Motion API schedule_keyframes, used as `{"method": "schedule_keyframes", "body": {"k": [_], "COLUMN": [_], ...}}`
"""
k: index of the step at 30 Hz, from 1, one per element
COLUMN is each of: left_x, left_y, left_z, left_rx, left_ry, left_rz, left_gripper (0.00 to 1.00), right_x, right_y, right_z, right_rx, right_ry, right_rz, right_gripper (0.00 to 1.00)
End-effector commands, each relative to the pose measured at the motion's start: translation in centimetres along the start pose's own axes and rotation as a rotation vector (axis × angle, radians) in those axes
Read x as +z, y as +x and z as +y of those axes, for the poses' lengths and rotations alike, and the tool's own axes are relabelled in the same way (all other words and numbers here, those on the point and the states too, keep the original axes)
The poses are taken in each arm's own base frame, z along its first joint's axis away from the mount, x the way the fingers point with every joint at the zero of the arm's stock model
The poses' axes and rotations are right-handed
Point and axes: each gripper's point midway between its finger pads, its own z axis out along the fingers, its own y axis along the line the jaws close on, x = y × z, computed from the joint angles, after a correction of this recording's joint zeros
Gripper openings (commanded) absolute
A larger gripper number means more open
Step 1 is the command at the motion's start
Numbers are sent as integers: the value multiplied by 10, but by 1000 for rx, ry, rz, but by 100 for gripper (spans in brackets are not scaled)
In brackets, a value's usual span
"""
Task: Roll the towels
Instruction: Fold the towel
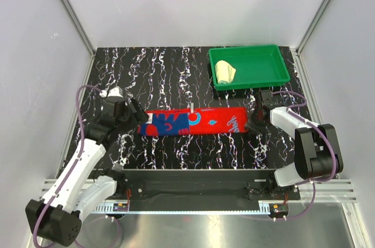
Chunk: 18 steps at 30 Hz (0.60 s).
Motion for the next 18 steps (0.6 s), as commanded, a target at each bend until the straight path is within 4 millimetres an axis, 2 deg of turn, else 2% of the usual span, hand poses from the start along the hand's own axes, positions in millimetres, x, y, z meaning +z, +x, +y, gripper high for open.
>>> {"method": "schedule_keyframes", "body": {"k": [1,6,11,16,18], "left_x": [-28,-48,-60,-62,-61], "left_y": [-7,-16,-26,-37,-37], "left_z": [-11,-17,-8,6,5], "left_rx": [63,136,249,316,316], "left_ry": [49,60,12,-58,-47], "left_rz": [12,25,14,-39,-47], "left_gripper": [87,91,96,99,99], "right_x": [6,6,-3,-22,-35], "right_y": [2,0,-7,-18,-23], "right_z": [-6,-7,-3,3,10], "right_rx": [6,1,-6,-47,-77], "right_ry": [34,39,34,34,21], "right_rz": [4,1,-18,-40,-46], "right_gripper": [29,19,0,0,0]}}
